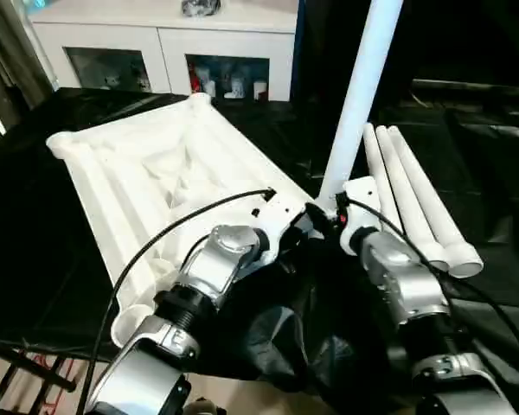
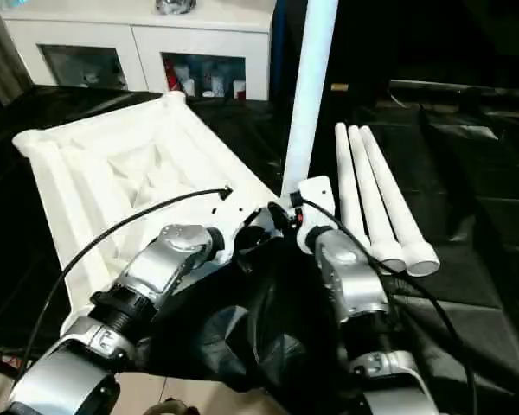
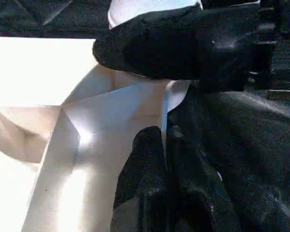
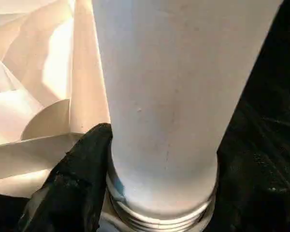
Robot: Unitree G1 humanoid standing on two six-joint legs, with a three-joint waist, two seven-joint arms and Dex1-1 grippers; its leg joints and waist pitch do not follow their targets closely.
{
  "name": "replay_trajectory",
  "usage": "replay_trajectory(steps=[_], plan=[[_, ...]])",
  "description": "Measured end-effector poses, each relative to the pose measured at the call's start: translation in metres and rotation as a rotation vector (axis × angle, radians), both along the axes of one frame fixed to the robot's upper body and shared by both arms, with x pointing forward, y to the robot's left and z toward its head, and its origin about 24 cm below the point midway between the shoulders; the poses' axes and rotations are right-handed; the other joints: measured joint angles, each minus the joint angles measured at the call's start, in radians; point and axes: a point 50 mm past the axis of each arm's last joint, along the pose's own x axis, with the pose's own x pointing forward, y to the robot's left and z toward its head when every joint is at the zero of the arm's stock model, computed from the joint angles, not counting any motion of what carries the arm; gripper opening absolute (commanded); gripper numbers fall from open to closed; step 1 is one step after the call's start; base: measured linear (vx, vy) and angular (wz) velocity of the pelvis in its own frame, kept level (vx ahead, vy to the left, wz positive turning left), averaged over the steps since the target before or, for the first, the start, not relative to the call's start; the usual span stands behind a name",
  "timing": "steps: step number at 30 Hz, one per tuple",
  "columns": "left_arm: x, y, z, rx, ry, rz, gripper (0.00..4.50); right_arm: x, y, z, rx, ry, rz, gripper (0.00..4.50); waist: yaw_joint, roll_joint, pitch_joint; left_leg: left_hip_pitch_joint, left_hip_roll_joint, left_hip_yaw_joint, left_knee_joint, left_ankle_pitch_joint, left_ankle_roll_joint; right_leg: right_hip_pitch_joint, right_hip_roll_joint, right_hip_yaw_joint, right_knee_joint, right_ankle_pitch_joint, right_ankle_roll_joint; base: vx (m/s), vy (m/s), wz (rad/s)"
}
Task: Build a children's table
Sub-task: Rotate leg to tighten
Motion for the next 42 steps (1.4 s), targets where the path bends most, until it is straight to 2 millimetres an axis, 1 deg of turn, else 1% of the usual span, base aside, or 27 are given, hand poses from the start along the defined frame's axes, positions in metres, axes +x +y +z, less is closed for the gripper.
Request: replay_trajectory(steps=[2, 4, 5, 9, 10, 12, 15, 17, 18, 19, 21, 30, 31, 34, 35, 39, 42], plan=[[0.000, 0.000, 0.000, -0.001, -0.001, -0.002, 0.00, 0.000, 0.000, 0.000, 0.009, -0.002, -0.006, 3.39, 0.000, 0.000, 0.000, 0.000, 0.000, 0.000, -0.001, 0.000, 0.000, 0.000, 0.000, 0.000, 0.000, 0.000, 0.000, 0.000, 0.000, 0.00], [0.000, 0.001, 0.000, -0.001, -0.003, -0.016, 0.00, 0.000, 0.001, 0.000, 0.036, -0.003, 0.011, 3.45, 0.000, 0.000, 0.000, 0.000, 0.000, 0.000, -0.001, 0.000, 0.000, -0.001, 0.000, 0.000, 0.000, 0.000, 0.000, 0.000, 0.000, 0.00], [0.001, 0.004, 0.000, 0.001, -0.004, -0.029, 0.00, -0.001, 0.000, 0.001, 0.041, -0.004, 0.036, 3.59, -0.002, 0.000, 0.000, 0.000, 0.000, 0.000, -0.001, 0.000, 0.000, -0.001, 0.000, 0.000, 0.000, 0.000, 0.000, 0.000, 0.000, 0.00], [0.000, 0.020, 0.001, 0.000, 0.004, -0.100, 0.00, -0.010, -0.012, 0.002, 0.015, -0.002, 0.183, 3.59, 0.000, 0.000, 0.000, -0.001, 0.000, 0.000, -0.004, 0.000, 0.000, -0.003, 0.000, 0.000, 0.000, 0.000, 0.000, 0.000, 0.000, 0.00], [-0.003, 0.027, 0.002, -0.007, 0.005, -0.141, 0.00, -0.015, -0.015, 0.004, -0.003, -0.001, 0.269, 3.59, 0.002, 0.001, 0.000, -0.003, 0.000, 0.000, -0.005, 0.000, 0.000, -0.005, 0.000, 0.000, 0.000, 0.000, 0.000, 0.000, 0.000, 0.00], [-0.005, 0.038, 0.002, -0.003, 0.006, -0.190, 0.00, -0.021, -0.022, 0.005, -0.029, 0.013, 0.358, 3.59, 0.001, 0.001, 0.001, -0.004, 0.000, 0.000, -0.005, 0.000, 0.000, -0.006, 0.000, 0.000, 0.001, 0.001, -0.002, 0.000, 0.000, 0.00], [-0.010, 0.047, 0.004, -0.009, 0.016, -0.268, 0.00, -0.028, -0.029, 0.009, -0.059, 0.023, 0.484, 3.59, 0.004, 0.001, 0.001, -0.007, 0.000, 0.000, -0.005, 0.000, 0.000, -0.009, 0.000, -0.001, 0.000, 0.001, -0.002, 0.000, 0.000, 0.00], [-0.014, 0.054, 0.004, -0.014, 0.034, -0.322, 0.00, -0.033, -0.034, 0.013, -0.093, 0.032, 0.567, 3.59, 0.011, 0.001, 0.001, -0.010, 0.000, 0.000, -0.005, 0.000, 0.000, -0.010, 0.000, -0.001, 0.000, 0.001, -0.003, 0.000, 0.000, 0.00], [-0.016, 0.056, 0.005, -0.012, 0.040, -0.352, 0.00, -0.036, -0.037, 0.014, -0.106, 0.043, 0.610, 3.59, 0.020, 0.001, 0.001, -0.011, 0.000, 0.000, -0.004, 0.000, 0.000, -0.011, 0.000, -0.001, 0.000, 0.001, -0.003, 0.000, 0.000, 0.00], [-0.016, 0.057, 0.005, -0.008, 0.039, -0.370, 0.00, -0.037, -0.037, 0.015, -0.108, 0.048, 0.632, 3.59, 0.025, 0.001, 0.001, -0.012, 0.001, 0.000, -0.003, 0.000, 0.000, -0.012, 0.000, -0.001, 0.000, 0.001, -0.003, 0.000, 0.000, 0.00], [-0.018, 0.058, 0.007, 0.000, 0.045, -0.412, 0.00, -0.039, -0.035, 0.016, -0.111, 0.050, 0.674, 3.59, 0.030, 0.001, 0.001, -0.015, 0.001, 0.000, -0.002, 0.000, 0.000, -0.013, 0.000, -0.001, 0.000, 0.001, -0.003, 0.000, 0.000, 0.00], [-0.022, 0.061, 0.007, -0.004, 0.057, -0.449, 0.00, -0.041, -0.033, 0.019, -0.077, 0.055, 0.723, 3.59, 0.033, 0.001, 0.001, -0.016, 0.001, 0.000, -0.001, -0.001, 0.001, -0.014, 0.000, -0.002, 0.001, 0.001, -0.003, 0.000, 0.000, 0.00], [-0.022, 0.061, 0.007, -0.004, 0.059, -0.451, 0.00, -0.042, -0.033, 0.019, -0.076, 0.056, 0.723, 3.44, 0.033, 0.001, 0.001, -0.016, 0.001, 0.000, -0.001, -0.001, 0.001, -0.014, 0.000, -0.002, 0.001, 0.001, -0.003, 0.000, 0.000, 0.00], [-0.022, 0.061, 0.006, -0.006, 0.064, -0.456, 0.00, -0.042, -0.033, 0.018, -0.071, 0.059, 0.722, 3.32, 0.034, 0.001, 0.001, -0.016, 0.001, 0.000, -0.001, -0.001, 0.001, -0.014, 0.000, -0.002, 0.001, 0.001, -0.003, 0.000, 0.000, 0.00], [-0.023, 0.061, 0.006, -0.007, 0.065, -0.458, 0.00, -0.043, -0.033, 0.018, -0.065, 0.061, 0.721, 3.14, 0.034, 0.001, 0.001, -0.016, 0.001, 0.000, -0.001, -0.001, 0.001, -0.014, 0.000, -0.002, 0.001, 0.001, -0.003, 0.000, 0.000, 0.00], [-0.023, 0.061, 0.006, -0.008, 0.068, -0.464, 0.00, -0.045, -0.032, 0.016, -0.052, 0.067, 0.719, 2.86, 0.037, 0.001, 0.001, -0.016, 0.001, 0.000, -0.001, -0.001, 0.001, -0.014, 0.000, -0.002, 0.001, 0.001, -0.003, 0.000, 0.000, 0.00], [-0.023, 0.059, 0.006, -0.005, 0.062, -0.456, 0.00, -0.046, -0.030, 0.013, -0.026, 0.064, 0.698, 2.76, 0.040, 0.001, 0.001, -0.016, 0.001, 0.000, -0.001, -0.001, 0.001, -0.014, 0.000, -0.002, 0.001, 0.001, -0.003, 0.000, 0.000, 0.00]])
